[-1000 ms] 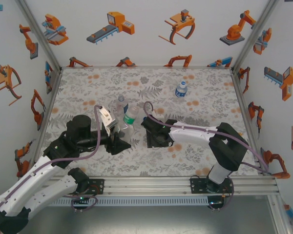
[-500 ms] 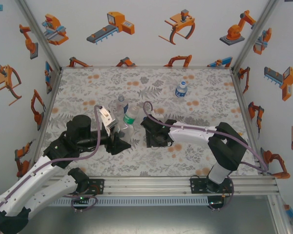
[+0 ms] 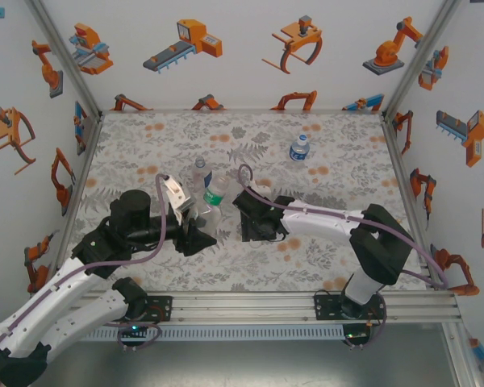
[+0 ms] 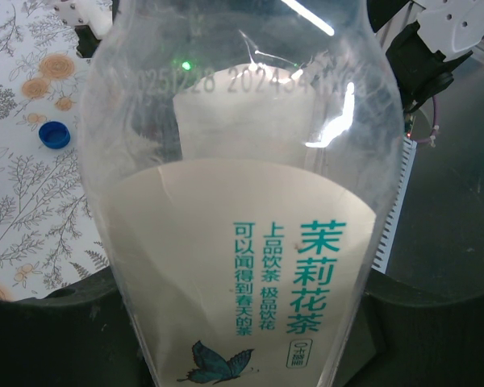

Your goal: Screw on the bottle caps

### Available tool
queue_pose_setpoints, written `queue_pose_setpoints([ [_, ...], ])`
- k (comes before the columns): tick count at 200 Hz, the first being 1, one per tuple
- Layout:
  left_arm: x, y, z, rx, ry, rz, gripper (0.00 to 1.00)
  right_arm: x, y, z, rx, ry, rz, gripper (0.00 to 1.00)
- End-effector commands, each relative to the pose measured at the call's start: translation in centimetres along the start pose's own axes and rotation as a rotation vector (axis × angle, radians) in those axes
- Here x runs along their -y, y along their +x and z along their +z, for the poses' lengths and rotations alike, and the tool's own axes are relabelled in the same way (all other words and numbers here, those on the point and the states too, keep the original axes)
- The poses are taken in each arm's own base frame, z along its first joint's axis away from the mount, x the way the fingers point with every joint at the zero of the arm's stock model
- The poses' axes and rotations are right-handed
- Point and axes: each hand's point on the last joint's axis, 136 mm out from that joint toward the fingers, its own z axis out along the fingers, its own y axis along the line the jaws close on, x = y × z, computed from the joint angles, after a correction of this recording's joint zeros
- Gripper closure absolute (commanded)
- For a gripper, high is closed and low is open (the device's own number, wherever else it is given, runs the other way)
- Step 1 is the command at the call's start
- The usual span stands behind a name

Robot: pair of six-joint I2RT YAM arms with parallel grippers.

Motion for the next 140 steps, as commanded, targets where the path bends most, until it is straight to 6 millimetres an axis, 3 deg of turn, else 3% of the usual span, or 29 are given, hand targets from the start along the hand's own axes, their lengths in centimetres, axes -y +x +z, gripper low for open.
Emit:
queue_pose_setpoints([
  [1, 0.4, -0.8, -0.2, 0.029, 0.016, 0.005, 1.00, 0.0, 0.0, 0.0, -0.013, 0.004, -0.004, 0.50],
  [140, 0.3, -0.8, 0.1, 0.027, 0.018, 0.008, 1.00, 0.6, 1.1, 1.5, -0.051, 0.027, -0.005, 0.48],
])
